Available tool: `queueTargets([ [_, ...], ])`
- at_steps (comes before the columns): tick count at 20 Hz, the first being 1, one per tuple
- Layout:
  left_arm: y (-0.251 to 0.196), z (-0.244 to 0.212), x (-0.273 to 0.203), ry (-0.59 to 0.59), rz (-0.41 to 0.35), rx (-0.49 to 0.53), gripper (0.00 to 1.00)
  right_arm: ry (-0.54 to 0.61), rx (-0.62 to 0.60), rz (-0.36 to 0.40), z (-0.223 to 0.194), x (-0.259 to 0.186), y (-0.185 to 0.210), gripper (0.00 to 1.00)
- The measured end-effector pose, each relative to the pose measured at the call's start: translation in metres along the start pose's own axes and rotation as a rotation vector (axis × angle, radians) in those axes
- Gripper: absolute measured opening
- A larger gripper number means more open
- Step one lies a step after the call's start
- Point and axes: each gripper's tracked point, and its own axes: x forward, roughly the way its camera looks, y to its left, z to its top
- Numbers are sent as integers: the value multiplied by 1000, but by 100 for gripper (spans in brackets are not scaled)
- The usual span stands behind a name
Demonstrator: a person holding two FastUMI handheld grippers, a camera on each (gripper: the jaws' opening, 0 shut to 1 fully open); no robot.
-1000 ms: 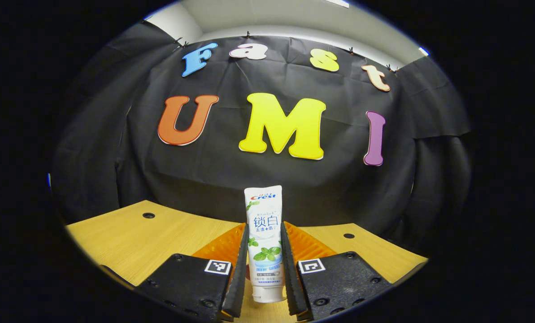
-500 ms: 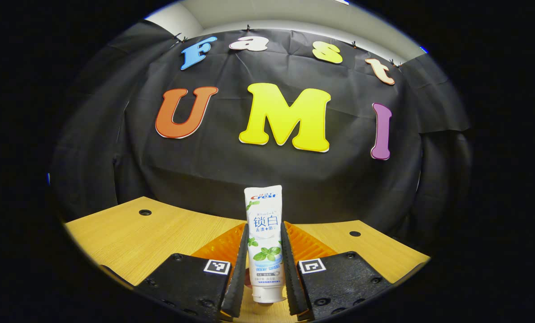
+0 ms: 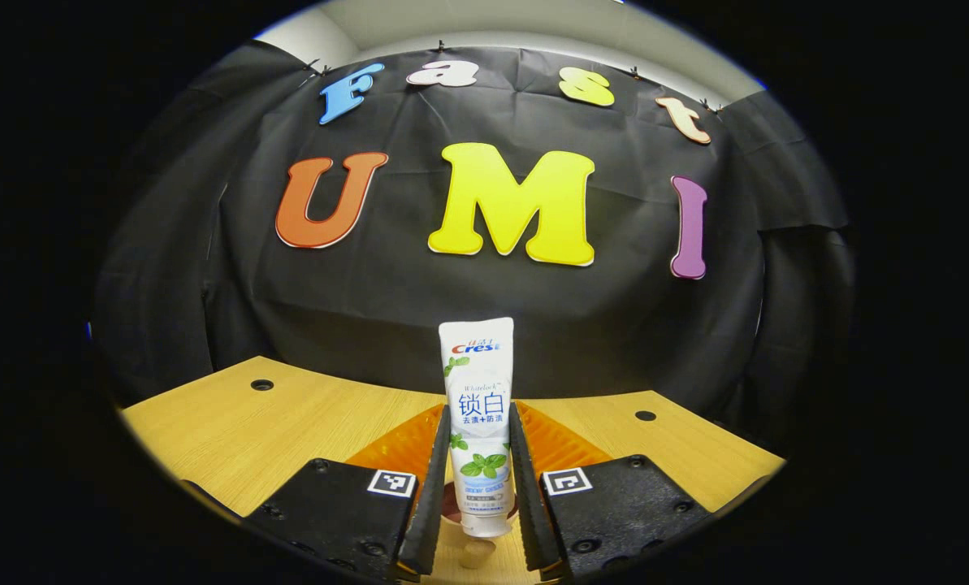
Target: Put the toothbrush and toothpaste on the desktop into the cup, then pick up the cup and place it on the coaster on the desktop.
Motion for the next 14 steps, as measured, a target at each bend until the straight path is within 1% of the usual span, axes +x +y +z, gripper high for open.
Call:
queueTargets([
  [8,2,1,1,-2,6,8,42,-2,-2,1,1,1,0,0],
  [14,2,-3,5,8,4,7,45,-3,2,2,1,2,-1,0],
])
